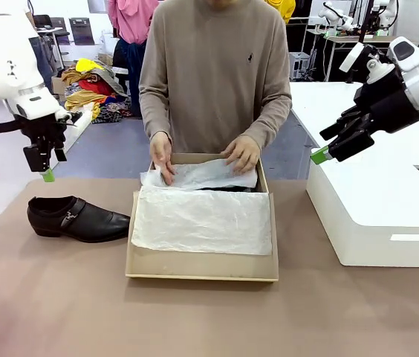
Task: Pack the shoes into the box.
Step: Place the other shoe of the Shoes into the Shoes Box.
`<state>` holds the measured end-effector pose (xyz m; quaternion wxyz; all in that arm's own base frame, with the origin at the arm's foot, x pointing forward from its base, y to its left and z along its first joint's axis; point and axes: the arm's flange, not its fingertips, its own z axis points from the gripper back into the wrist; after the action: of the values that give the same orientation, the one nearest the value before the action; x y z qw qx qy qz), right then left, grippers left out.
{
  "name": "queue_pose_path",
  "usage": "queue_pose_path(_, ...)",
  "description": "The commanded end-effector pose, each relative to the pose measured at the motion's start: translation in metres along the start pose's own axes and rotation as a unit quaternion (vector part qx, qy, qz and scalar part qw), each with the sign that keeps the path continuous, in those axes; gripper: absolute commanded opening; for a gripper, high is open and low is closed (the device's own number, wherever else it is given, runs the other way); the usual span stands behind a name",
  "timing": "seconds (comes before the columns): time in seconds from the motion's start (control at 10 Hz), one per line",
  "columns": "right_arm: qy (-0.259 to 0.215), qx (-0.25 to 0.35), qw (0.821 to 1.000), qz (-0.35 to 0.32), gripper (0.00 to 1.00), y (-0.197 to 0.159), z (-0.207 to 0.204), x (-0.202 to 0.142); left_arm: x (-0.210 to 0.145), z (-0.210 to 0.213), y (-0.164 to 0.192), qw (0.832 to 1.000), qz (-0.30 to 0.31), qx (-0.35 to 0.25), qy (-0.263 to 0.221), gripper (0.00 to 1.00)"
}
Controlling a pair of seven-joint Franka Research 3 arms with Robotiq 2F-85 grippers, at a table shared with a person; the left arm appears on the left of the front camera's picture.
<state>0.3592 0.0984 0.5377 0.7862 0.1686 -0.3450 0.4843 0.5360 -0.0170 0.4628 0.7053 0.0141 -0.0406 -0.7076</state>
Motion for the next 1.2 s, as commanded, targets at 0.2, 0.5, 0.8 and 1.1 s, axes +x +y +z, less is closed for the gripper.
queue_pose_path(0.2, -0.011, 0.007, 1.0, 0.005, 1.0, -0.003, -0.002, 0.0, -0.018, -0.016, 0.005, 1.0, -0.009, -0.02, -0.01, 1.0)
queue_pose_path(0.5, -0.011, 0.007, 1.0, 0.005, 1.0, -0.003, -0.002, 0.0, -0.009, -0.015, 0.003, 1.0, -0.002, -0.011, 0.0, 1.0)
queue_pose_path(0.8, -0.011, 0.007, 1.0, 0.005, 1.0, -0.003, -0.002, 0.0, -0.009, -0.019, 0.005, 1.0, -0.003, -0.015, 0.001, 1.0)
queue_pose_path(1.1, -0.011, 0.007, 1.0, 0.005, 1.0, -0.003, -0.002, 0.0, -0.014, -0.032, 0.02, 1.0, 0.005, -0.026, 0.011, 1.0)
